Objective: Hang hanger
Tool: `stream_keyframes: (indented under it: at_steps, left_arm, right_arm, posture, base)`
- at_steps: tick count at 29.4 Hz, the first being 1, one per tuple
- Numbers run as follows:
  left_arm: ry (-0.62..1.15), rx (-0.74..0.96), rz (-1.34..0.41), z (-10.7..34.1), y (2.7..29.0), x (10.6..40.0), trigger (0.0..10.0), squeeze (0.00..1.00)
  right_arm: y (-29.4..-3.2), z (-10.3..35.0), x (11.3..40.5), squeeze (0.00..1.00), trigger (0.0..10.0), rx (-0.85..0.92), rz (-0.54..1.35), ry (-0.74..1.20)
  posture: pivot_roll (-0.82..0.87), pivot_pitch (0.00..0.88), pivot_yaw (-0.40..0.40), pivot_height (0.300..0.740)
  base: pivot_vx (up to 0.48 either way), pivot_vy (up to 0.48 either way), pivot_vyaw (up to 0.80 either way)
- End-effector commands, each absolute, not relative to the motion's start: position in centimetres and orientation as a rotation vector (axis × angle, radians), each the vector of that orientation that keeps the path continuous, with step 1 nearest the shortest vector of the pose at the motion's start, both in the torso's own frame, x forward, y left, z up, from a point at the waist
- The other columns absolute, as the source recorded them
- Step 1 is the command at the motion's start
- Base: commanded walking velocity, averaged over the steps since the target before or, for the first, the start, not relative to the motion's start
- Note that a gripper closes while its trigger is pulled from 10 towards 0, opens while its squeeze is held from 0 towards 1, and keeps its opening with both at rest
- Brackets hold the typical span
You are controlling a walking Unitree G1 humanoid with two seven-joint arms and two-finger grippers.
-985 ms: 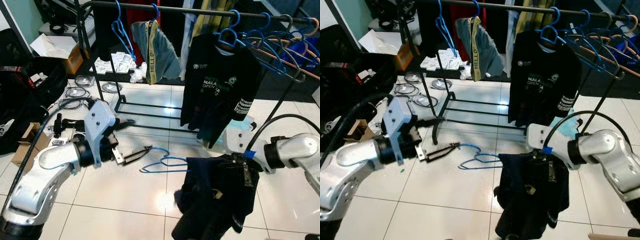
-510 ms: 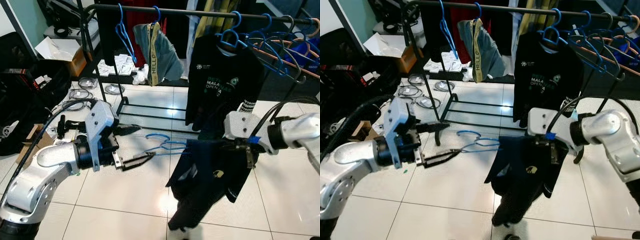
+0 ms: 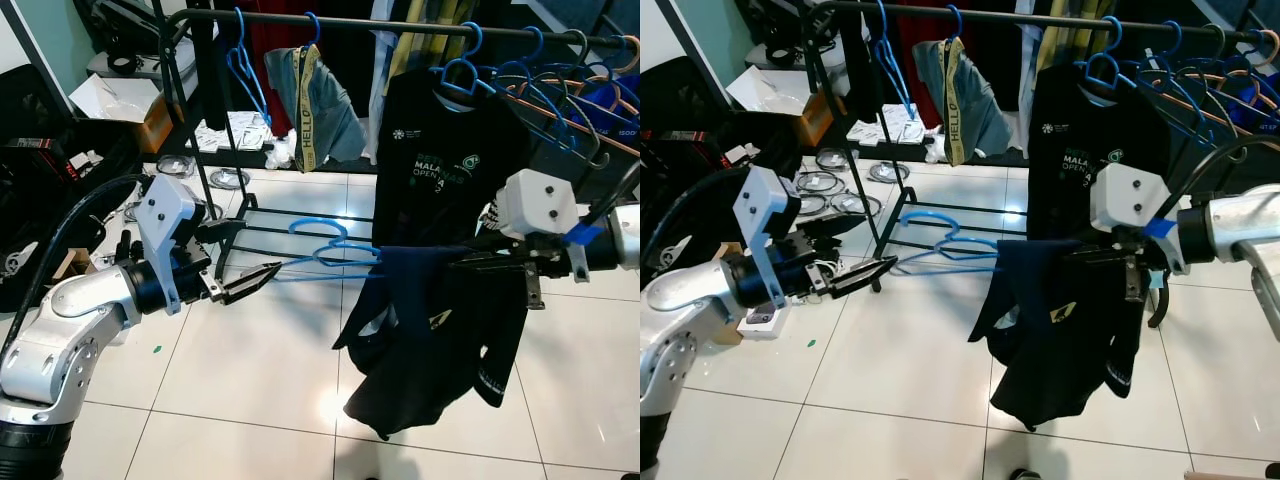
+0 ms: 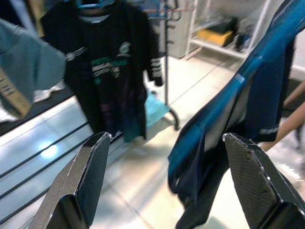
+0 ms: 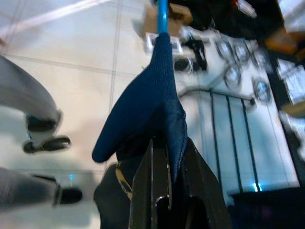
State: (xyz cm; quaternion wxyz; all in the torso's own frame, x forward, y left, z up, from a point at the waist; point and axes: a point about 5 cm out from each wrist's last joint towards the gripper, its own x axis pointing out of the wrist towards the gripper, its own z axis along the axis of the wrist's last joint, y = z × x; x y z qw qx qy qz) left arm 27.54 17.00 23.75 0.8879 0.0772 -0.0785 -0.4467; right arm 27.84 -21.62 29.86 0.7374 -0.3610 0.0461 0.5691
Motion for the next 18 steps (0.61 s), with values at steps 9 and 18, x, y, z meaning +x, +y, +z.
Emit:
stream_keyframes:
  at_steps: [9, 18]
  left_arm:
    - [-0.167, 0.087, -1.102, 23.4, 14.6, 26.3, 10.0, 0.0]
    - [-0.176, 0.08, -1.118, 23.5, 14.0, 26.1, 10.0, 0.0]
  right_arm:
    - [-20.0, 31.3, 27.3, 0.0, 0.0, -0.754, 1.347, -0.013]
    - [-19.2, 30.9, 27.5, 0.0, 0.0, -0.752, 1.377, -0.006]
  posture:
    - [-0.09, 0.133, 0.051, 0.74]
    - [-0.08, 0.135, 0.043, 0.74]
  base:
    - [0.0, 0.0, 0.0]
    - [0.0, 0.0, 0.0]
